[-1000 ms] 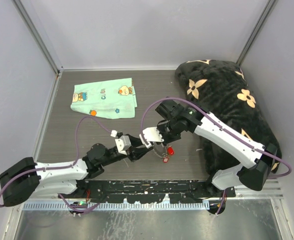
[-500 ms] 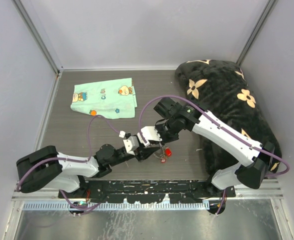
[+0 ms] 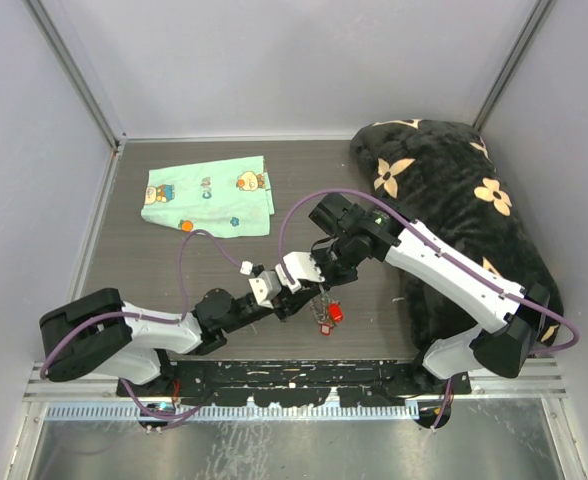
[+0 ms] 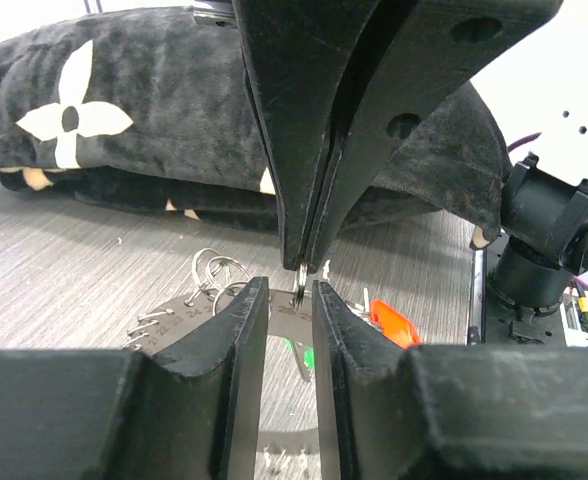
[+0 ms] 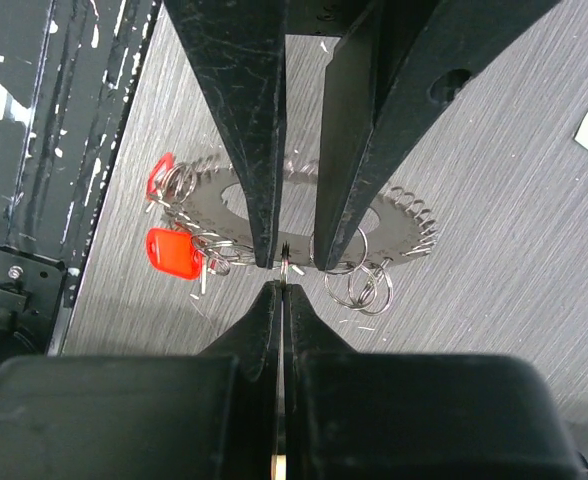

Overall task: Remove the keys from the keyring
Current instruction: Remove the key from the keyring.

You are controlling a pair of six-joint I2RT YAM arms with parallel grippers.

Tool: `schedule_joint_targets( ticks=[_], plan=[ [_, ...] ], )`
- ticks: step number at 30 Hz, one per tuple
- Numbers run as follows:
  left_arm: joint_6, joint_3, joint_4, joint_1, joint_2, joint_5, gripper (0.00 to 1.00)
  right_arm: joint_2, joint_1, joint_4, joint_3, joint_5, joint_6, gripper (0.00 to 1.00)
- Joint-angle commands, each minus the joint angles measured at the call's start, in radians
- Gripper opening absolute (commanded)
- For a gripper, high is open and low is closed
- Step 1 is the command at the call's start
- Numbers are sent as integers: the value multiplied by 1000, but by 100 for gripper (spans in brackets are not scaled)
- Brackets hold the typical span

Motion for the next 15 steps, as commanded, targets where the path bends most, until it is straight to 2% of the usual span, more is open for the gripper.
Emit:
schedule_joint_targets(
  ticks=[1,6,8,12,13,15],
  plan=[
    [24,34,89,-6,4,-33,24,-29,-4,5,43,-42,5,1],
    [19,37,89,-7,16,-38,15,-29,-4,5,41,-56,4,1],
    [18,37,88,-8,21,-35,2,-30,-6,5,38,-59,4,1],
    [18,28,86,-7,15,-35,0,-37,-17,6,34,-78,2,1],
    [18,23,86,-7,10,-36,0,-39,-25,7,31,-88,1,4],
    [18,14,86,-8,-4,-35,0,-49,-54,13,27,-118,1,16]
  ],
)
